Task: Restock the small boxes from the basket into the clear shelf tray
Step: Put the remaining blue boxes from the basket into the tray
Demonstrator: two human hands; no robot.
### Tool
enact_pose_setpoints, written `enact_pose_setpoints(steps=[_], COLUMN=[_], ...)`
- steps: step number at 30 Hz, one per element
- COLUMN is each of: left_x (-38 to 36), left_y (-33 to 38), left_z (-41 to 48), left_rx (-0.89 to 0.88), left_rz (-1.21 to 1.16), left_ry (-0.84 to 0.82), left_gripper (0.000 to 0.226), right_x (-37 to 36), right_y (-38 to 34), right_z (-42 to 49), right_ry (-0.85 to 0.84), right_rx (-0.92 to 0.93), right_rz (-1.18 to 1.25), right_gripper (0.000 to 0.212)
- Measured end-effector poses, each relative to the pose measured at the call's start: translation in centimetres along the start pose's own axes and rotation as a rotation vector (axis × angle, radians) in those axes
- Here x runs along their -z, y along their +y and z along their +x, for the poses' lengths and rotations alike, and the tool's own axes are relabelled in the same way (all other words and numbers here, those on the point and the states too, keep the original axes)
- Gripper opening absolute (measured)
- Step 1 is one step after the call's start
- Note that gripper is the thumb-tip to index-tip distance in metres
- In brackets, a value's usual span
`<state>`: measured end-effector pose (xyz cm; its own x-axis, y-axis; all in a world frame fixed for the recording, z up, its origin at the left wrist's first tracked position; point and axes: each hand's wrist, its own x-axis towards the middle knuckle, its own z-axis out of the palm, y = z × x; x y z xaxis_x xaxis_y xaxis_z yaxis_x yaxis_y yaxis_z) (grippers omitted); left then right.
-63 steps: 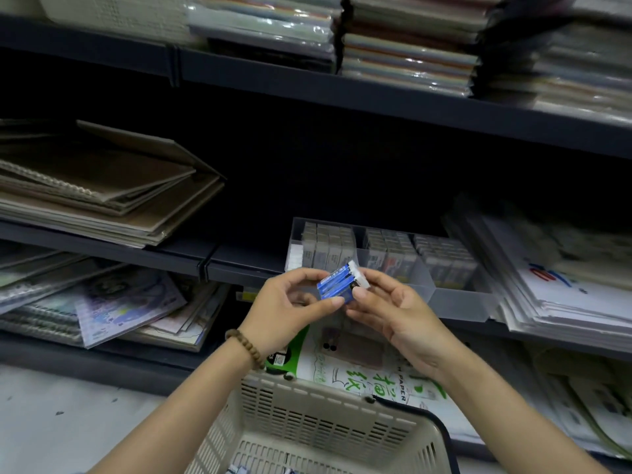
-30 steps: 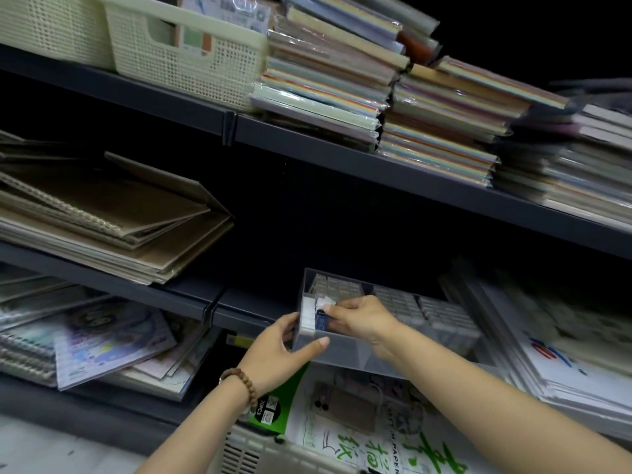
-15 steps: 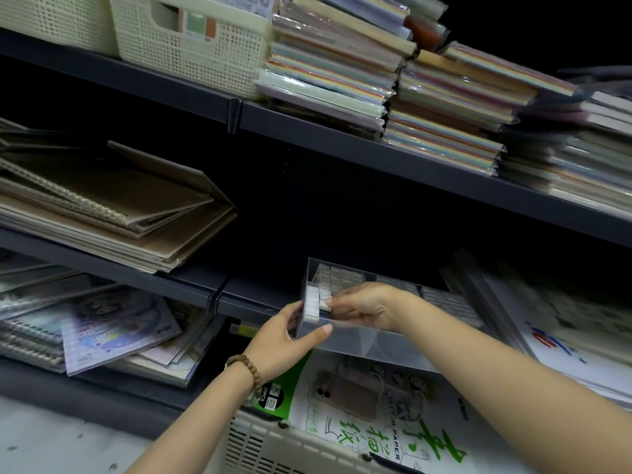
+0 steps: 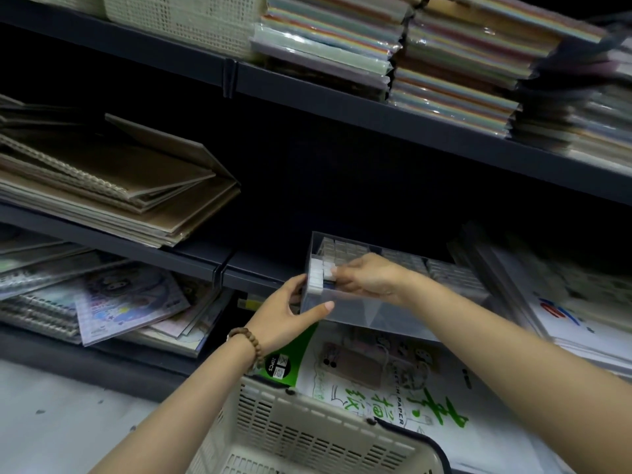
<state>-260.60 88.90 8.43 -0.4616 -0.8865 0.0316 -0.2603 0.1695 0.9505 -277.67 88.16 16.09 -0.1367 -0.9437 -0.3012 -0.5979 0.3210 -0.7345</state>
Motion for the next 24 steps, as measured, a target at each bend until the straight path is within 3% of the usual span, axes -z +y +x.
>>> enact_pose_setpoints(steps=[3,6,9,13,19,24], left_x=[-0.2,-0.7,-1.8,-3.9,-7.6,-11.1], left_y=[-0.5,-1.9,-4.8,-10.1,-19.5,-25.4], left_z=[-1.1,-2.7,-4.5,-6.7,-10.4,-12.9], left_rx=[0.002,0.036,0.114,0.261,0.613,0.795], left_rz=[0.052,0.103,0.262,0.405,0.472,0.472], left_ry=[-0.008,-0.065,-0.186,-0.338,-0.473,-0.601], left_gripper=[0.094,0.098,0.095,0.082,0.076,0.033], right_x=[0.5,1.3,0.2,-5.7,-15.1,-19.2], right_y=[0.7,3.0,7.5,16.9,31.7,38.1], right_z=[-2.4,-5.4,-7.7,-7.5,-8.1,-10.0], right_ry=[0.037,0.17,0.311,0.228,-0.165,-0.262], right_rx=[0.16,0.367,0.432,0.153,-0.446,-0.65], right_rz=[-0.002,0.013,0.141,0.25,0.146,0.093], right_gripper=[0.043,0.028,0.014,0.012,0.024,0.025])
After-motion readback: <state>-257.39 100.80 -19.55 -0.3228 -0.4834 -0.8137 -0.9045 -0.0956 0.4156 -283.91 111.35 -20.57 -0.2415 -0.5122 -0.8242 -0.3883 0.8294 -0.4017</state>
